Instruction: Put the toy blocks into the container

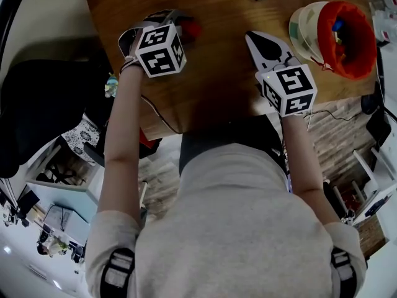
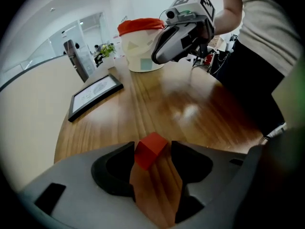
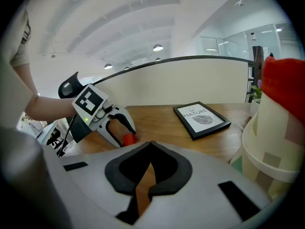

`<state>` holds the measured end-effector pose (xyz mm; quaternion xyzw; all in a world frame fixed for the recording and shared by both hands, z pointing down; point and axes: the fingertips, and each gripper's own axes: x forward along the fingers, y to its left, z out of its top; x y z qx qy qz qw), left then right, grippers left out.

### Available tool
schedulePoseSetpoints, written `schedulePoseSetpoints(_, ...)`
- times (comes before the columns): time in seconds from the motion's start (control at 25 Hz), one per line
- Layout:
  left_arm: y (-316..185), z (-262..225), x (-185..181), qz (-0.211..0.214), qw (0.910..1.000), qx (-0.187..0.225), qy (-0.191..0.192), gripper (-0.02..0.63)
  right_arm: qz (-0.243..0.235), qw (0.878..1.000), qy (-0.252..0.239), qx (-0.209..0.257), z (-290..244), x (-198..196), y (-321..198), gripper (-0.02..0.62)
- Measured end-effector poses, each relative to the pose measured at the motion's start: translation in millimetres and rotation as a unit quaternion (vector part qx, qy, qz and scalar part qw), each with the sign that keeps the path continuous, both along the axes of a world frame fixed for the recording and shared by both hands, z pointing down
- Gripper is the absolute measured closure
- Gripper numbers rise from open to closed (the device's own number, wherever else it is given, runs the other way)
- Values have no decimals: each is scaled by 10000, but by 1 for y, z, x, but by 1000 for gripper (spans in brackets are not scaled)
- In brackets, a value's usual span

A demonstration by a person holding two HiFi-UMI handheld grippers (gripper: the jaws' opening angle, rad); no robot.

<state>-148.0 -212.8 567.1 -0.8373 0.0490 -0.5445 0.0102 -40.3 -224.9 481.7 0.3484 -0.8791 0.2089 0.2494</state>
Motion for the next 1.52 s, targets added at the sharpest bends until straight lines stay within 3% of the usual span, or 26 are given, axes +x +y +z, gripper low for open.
schedulePoseSetpoints(0.24, 4, 0, 2, 227, 9997, -68, 75, 377, 92, 10000, -14, 11, -1, 1, 4, 584)
schedulePoseSetpoints(0.4, 5, -1, 1, 148, 9998, 25, 113, 389, 138, 9999, -24, 83, -6, 3, 4, 584)
schedulePoseSetpoints(0.6, 9, -10, 14, -94, 9989, -44, 454, 394, 220, 9994, -37, 256, -19, 11, 4, 584)
schedulePoseSetpoints(0.88, 10, -45, 44, -273, 9940, 249, 1025, 397, 407, 9976, -48, 559, -42, 33, 4, 584)
schedulePoseSetpoints(1.16, 17, -92, 86, -429, 9852, 761, 1476, 399, 456, 9944, -43, 956, -77, 60, 8, 584)
schedulePoseSetpoints(1.36, 16, -131, 126, -660, 9718, 1026, 2020, 399, 541, 9915, -135, 1178, -96, 81, 14, 584)
schedulePoseSetpoints(1.52, 15, -161, 161, -590, 9631, 1214, 2327, 400, 625, 9885, -182, 1365, -112, 105, 21, 584)
